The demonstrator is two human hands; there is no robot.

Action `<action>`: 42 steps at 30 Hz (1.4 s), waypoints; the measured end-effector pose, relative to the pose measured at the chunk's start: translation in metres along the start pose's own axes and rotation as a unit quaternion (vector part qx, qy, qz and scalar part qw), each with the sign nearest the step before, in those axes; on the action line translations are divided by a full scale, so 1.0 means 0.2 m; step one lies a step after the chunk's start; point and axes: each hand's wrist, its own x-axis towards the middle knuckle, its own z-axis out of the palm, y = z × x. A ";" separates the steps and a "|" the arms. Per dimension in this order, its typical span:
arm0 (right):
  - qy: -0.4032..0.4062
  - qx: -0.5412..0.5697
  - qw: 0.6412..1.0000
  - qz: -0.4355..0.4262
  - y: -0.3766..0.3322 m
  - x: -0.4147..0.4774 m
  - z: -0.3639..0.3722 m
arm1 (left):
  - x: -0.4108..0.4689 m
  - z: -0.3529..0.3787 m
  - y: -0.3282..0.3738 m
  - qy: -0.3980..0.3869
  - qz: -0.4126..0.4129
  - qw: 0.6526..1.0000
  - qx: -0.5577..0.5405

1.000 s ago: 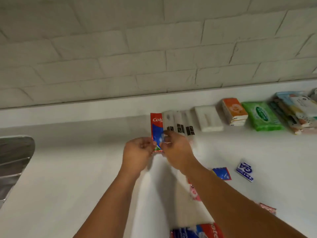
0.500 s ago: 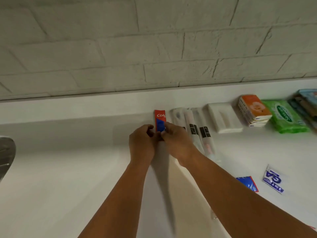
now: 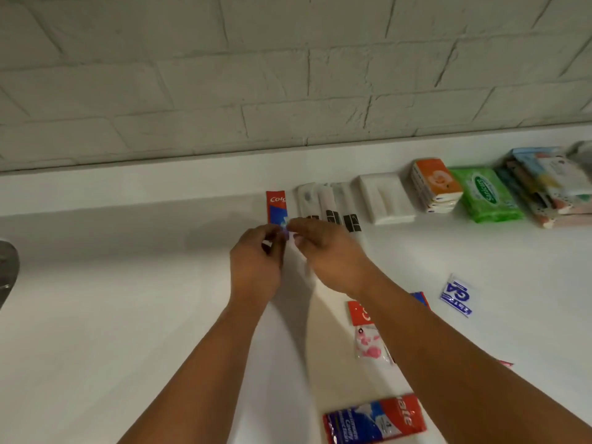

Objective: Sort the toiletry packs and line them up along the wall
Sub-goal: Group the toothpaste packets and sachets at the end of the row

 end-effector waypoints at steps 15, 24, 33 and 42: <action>-0.011 -0.293 0.956 0.020 0.54 -0.63 -0.34 | -0.60 0.27 0.27 -0.198 0.064 0.962 0.178; -0.035 -0.322 0.946 0.023 0.52 -0.71 -0.33 | -0.69 0.27 0.36 -0.211 0.024 0.956 0.202; 0.002 -0.189 0.981 0.042 0.43 -0.68 -0.35 | -0.59 0.12 0.42 -0.175 0.022 0.981 0.087; 0.046 0.100 0.991 0.072 0.22 -0.51 -0.20 | -0.45 -0.09 0.39 -0.091 -0.051 0.977 -0.188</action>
